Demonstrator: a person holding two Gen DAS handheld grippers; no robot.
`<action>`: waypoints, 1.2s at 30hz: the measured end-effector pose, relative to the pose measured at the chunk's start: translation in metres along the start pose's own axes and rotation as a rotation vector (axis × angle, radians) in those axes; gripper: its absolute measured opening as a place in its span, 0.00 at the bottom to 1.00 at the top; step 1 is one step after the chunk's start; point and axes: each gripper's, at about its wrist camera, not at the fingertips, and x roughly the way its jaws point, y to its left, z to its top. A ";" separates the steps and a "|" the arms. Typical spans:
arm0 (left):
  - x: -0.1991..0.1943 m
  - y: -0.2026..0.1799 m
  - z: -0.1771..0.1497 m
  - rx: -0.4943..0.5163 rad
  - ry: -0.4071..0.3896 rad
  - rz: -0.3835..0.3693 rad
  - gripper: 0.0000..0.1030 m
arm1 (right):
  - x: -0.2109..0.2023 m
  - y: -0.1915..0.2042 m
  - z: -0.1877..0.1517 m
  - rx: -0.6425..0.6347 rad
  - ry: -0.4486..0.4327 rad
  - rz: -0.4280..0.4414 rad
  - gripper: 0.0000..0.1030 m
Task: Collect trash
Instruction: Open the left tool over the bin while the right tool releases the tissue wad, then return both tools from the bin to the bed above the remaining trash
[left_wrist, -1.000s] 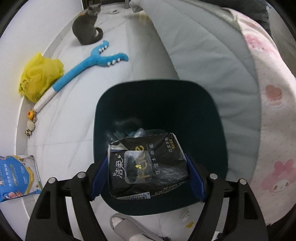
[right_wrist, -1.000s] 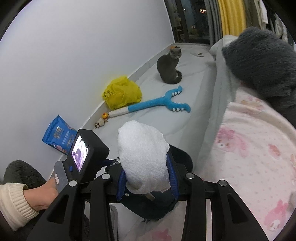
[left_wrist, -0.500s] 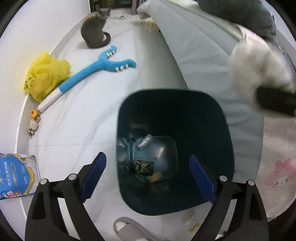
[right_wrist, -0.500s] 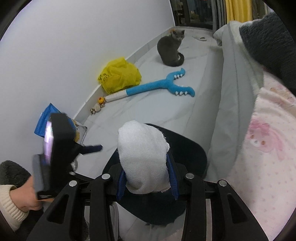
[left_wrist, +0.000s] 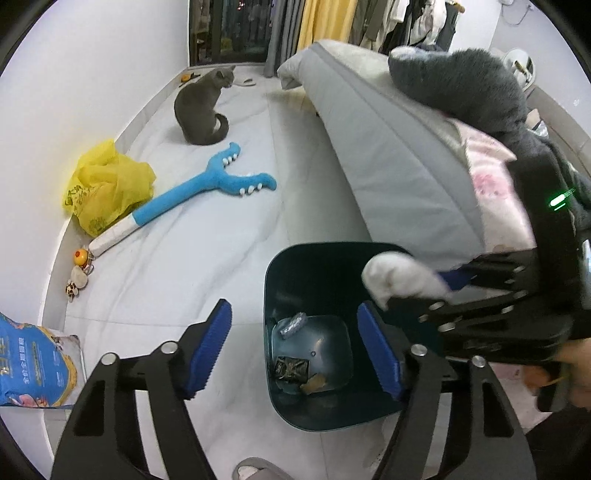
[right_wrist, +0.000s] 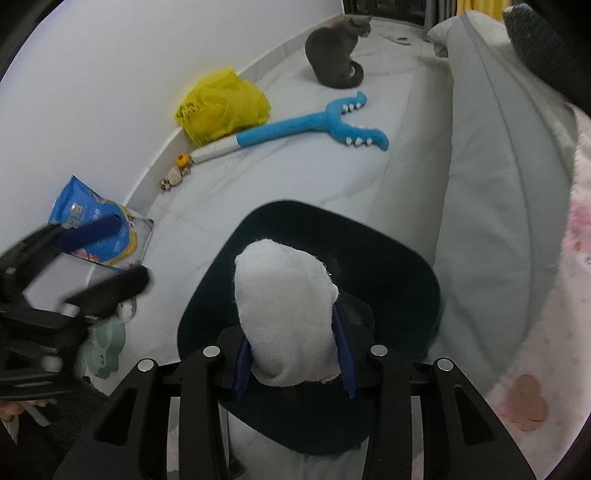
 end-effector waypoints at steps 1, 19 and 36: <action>-0.003 0.001 0.000 0.001 -0.006 -0.005 0.68 | 0.003 0.001 -0.001 -0.001 0.011 -0.003 0.39; -0.047 0.000 0.018 -0.012 -0.107 -0.051 0.67 | 0.031 0.014 -0.007 -0.031 0.089 -0.065 0.66; -0.078 -0.044 0.041 0.070 -0.192 -0.053 0.67 | -0.079 0.000 -0.005 -0.023 -0.186 -0.002 0.74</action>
